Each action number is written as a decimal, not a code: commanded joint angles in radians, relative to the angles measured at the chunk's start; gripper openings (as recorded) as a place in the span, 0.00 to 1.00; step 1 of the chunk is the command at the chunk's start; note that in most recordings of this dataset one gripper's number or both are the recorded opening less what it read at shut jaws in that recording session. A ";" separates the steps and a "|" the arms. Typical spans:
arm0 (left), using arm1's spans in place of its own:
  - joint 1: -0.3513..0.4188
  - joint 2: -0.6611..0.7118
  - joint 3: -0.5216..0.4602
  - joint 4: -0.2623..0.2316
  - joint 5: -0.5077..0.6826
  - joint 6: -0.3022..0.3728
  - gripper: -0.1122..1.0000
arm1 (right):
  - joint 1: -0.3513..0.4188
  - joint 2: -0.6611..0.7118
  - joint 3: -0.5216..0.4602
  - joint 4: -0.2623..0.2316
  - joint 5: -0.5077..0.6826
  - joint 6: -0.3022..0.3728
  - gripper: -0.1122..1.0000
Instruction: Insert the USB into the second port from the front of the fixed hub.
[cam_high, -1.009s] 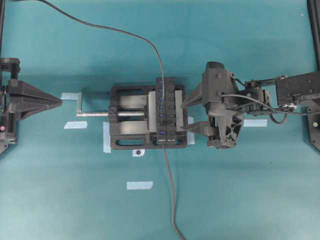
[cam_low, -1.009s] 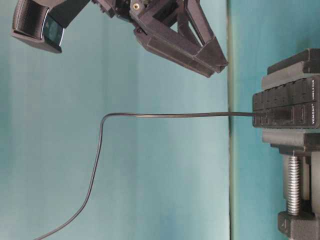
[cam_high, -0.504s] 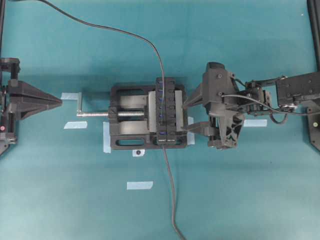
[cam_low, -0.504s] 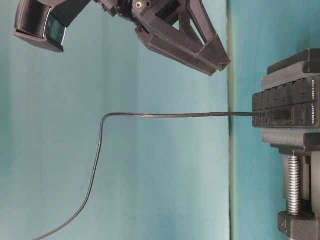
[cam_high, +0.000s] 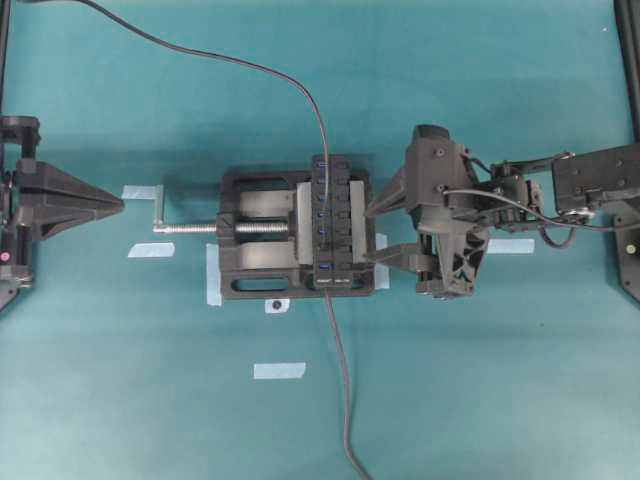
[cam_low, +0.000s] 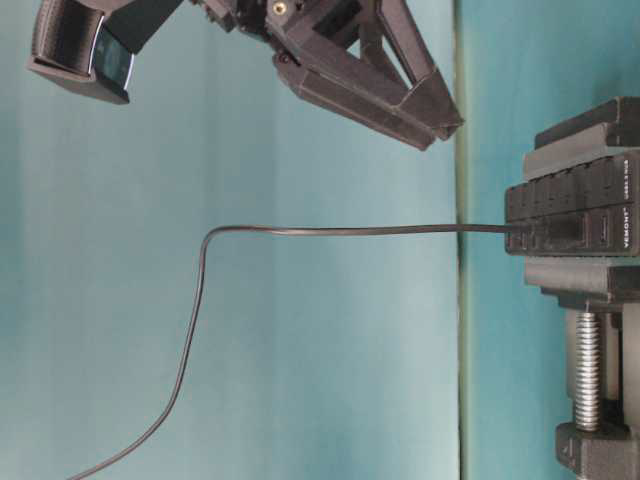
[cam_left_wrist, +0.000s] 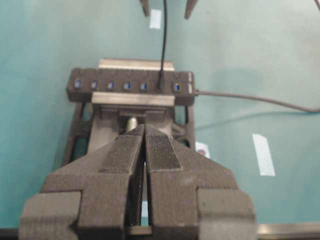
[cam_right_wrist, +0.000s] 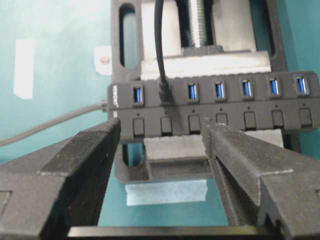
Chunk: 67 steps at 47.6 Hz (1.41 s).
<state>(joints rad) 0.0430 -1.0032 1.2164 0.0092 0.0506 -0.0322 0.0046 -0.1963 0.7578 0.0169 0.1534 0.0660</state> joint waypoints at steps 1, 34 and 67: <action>0.003 0.005 -0.012 0.002 -0.009 -0.002 0.11 | 0.003 -0.017 -0.008 0.003 -0.005 0.009 0.81; 0.003 0.005 -0.011 0.003 -0.009 -0.002 0.11 | 0.003 -0.011 -0.005 0.003 -0.005 0.008 0.81; 0.003 0.006 -0.009 0.003 -0.008 -0.002 0.11 | 0.002 0.017 0.002 0.002 -0.008 0.008 0.81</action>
<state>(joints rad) 0.0445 -1.0032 1.2195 0.0092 0.0506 -0.0322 0.0046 -0.1718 0.7670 0.0169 0.1534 0.0660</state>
